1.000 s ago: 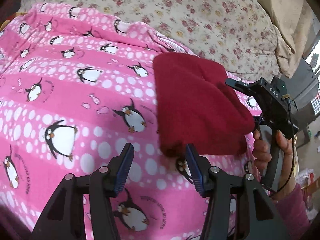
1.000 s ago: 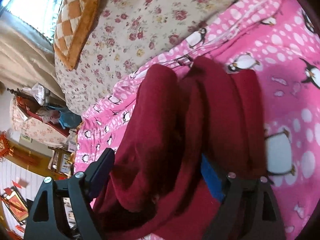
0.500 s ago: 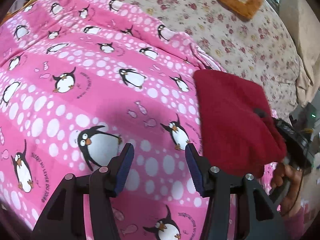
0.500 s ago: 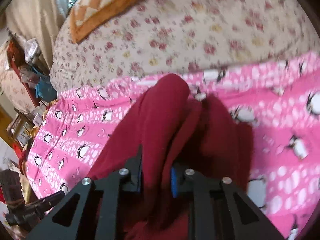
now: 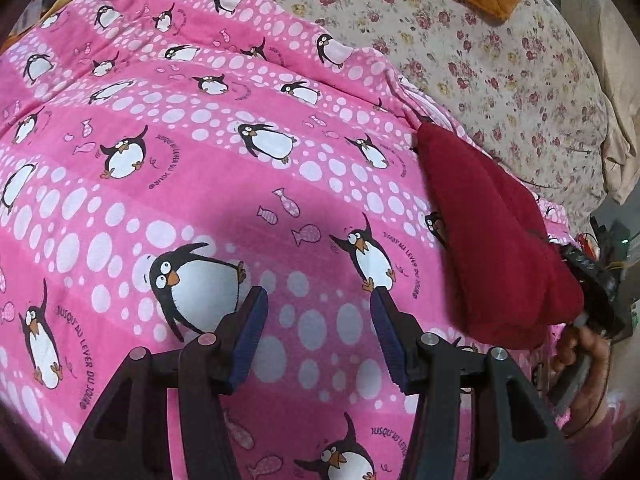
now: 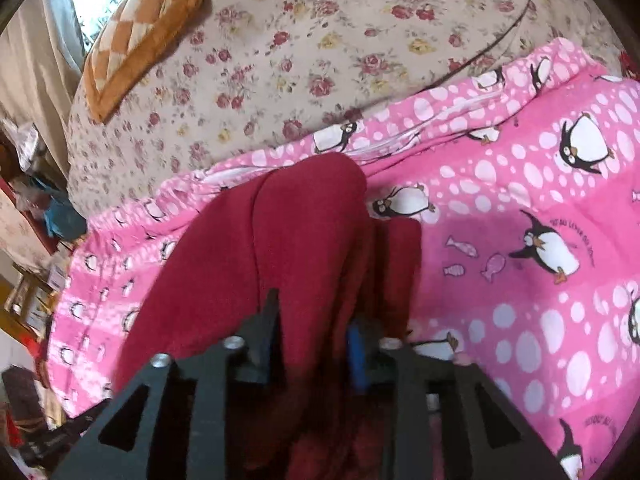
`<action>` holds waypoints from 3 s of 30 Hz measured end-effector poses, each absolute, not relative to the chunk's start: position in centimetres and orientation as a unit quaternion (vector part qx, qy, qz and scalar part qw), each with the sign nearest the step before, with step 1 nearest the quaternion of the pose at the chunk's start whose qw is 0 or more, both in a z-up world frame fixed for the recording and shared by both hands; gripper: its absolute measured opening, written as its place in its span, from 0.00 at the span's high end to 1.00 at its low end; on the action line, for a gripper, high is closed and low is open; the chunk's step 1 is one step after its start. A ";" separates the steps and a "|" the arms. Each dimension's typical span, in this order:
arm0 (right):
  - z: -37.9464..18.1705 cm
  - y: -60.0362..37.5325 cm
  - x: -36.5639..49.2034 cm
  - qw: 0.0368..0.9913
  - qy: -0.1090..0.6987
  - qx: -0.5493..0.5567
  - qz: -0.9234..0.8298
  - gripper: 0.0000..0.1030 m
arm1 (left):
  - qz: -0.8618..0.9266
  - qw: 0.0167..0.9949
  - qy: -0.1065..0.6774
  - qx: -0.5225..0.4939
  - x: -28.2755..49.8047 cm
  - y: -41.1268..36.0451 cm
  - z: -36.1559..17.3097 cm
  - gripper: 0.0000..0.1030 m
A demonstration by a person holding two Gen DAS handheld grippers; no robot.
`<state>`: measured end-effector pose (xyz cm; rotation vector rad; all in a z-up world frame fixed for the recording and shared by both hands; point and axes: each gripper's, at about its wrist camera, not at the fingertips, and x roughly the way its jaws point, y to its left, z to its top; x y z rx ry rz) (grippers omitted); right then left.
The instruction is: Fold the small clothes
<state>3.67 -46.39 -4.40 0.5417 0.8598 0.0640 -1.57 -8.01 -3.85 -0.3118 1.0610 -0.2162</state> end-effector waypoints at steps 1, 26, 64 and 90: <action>-3.8 -46.7 3.4 0.872 0.414 0.260 0.024 0.54 | -0.102 0.846 0.503 -0.146 -1.6 -8.1 -3.9 0.68; -2.4 -43.4 -4.7 0.871 0.438 0.205 0.086 0.80 | -0.173 0.841 0.491 -0.150 -2.0 -11.2 -2.2 0.68; -3.5 -50.9 5.6 0.859 0.423 0.289 0.013 0.68 | -0.203 0.835 0.504 -0.088 -0.8 -17.1 -4.1 0.60; -6.2 -44.0 -6.8 0.826 0.473 0.282 0.122 0.95 | -0.214 0.824 0.517 -0.090 7.1 -21.1 -3.9 0.56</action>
